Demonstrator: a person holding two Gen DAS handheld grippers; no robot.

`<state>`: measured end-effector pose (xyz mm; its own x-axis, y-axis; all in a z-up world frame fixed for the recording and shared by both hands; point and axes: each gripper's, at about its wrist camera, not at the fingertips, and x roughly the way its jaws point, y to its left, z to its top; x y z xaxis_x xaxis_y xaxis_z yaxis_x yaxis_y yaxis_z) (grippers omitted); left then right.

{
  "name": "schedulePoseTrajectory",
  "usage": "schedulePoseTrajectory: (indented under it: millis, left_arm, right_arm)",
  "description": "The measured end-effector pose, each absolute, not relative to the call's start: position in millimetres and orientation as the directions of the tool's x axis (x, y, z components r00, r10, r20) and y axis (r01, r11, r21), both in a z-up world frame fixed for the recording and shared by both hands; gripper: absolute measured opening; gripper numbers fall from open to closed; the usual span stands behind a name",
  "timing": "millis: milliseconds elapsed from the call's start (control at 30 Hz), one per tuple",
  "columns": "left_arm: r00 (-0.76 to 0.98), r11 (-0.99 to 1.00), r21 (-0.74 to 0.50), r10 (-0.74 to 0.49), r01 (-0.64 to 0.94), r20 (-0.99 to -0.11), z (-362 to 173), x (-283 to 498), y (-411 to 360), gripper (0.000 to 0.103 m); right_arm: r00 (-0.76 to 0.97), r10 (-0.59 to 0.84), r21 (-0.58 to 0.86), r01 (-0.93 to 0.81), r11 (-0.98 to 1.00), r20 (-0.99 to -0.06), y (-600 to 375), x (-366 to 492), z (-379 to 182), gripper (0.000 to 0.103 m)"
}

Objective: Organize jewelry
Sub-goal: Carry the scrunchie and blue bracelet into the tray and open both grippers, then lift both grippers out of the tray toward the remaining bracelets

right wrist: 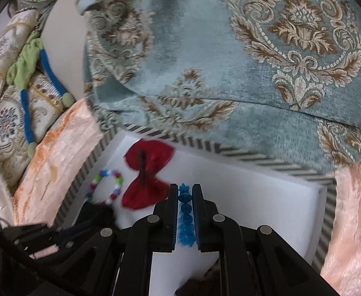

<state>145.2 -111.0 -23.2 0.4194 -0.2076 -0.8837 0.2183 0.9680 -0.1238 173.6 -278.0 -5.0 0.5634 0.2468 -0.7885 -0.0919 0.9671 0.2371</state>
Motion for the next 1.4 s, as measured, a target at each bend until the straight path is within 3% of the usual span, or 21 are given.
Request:
schedulePoseTrajectory:
  millis: [267,700,733,767,800,833,867,933,1400]
  left_arm:
    - [0.415,0.967,-0.121,-0.207,0.225,-0.886,-33,151,-116,0.006]
    - [0.422,0.967,-0.082,-0.18,0.24,-0.889,-41,152,-125,0.006]
    - [0.425,0.967,-0.077,-0.177,0.243,-0.888,-40,152,-125,0.007]
    - [0.43,0.967,-0.071,-0.174,0.245,-0.886,-40,152,-126,0.007]
    - [0.433,0.966,-0.07,-0.174,0.247,-0.885,-39,151,-126,0.009]
    - [0.434,0.966,-0.069,-0.175,0.25,-0.884,-39,151,-126,0.017]
    - [0.433,0.964,-0.067,-0.177,0.255,-0.884,-38,150,-127,0.023]
    - [0.427,0.96,-0.07,-0.186,0.272,-0.885,-37,147,-127,0.05]
    - [0.487,0.96,-0.048,-0.183,0.276,-0.854,-6,114,-119,0.052]
  right_arm:
    - [0.561,0.184,0.214,-0.012,0.977,-0.807,-294,201,-26,0.01]
    - [0.541,0.194,0.234,0.006,0.972,-0.819,-290,209,-39,0.01]
    - [0.542,0.191,0.234,0.011,0.972,-0.819,-291,208,-39,0.012]
    - [0.541,0.183,0.228,0.017,0.974,-0.821,-292,206,-38,0.022]
    - [0.538,0.166,0.215,0.028,0.976,-0.826,-292,204,-38,0.04]
    - [0.542,0.16,0.213,0.034,0.977,-0.825,-293,202,-36,0.046]
    - [0.551,0.162,0.217,0.034,0.976,-0.819,-294,199,-34,0.048]
    - [0.566,0.167,0.222,0.029,0.975,-0.807,-295,191,-27,0.048]
    - [0.634,0.17,0.225,0.007,0.974,-0.755,-298,109,27,0.049]
